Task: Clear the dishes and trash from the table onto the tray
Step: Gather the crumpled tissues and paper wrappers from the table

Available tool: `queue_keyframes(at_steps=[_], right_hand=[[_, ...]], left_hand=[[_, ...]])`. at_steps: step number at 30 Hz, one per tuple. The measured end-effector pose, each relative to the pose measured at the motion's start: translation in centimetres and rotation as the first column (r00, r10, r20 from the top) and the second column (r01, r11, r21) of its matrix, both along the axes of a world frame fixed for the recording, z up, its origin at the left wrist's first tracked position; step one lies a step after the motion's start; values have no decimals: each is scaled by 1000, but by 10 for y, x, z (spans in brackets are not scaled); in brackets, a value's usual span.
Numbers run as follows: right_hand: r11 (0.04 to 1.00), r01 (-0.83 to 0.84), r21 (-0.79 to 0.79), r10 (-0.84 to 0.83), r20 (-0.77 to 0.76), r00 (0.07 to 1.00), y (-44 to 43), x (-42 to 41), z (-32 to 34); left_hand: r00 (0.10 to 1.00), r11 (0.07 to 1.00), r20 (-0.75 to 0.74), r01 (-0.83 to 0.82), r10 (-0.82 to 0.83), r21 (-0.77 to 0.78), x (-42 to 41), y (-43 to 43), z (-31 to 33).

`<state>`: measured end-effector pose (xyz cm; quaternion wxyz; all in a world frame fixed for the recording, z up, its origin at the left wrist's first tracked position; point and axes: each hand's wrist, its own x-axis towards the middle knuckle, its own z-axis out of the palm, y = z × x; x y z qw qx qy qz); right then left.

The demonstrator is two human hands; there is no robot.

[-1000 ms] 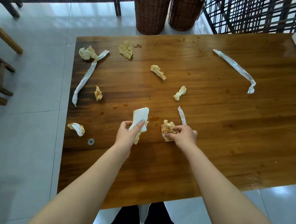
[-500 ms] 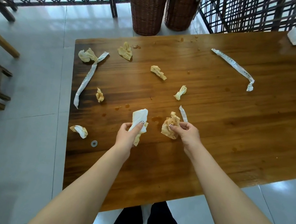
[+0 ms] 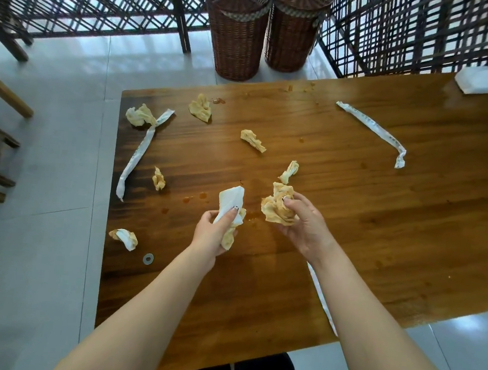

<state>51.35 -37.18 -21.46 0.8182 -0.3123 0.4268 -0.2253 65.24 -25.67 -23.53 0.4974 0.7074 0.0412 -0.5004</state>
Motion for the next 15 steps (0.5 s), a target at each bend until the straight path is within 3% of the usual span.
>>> queue_keyframes(at_steps=[4,15], right_hand=[[999,-31,26,30,66,997,-21,3,2],[990,-137,41,135,35,990,-105,4,-7]], left_hand=[[1000,1000,8,-6,6,7,2,-19,1],[986,999,168,-14,5,53,15,-104,-2]])
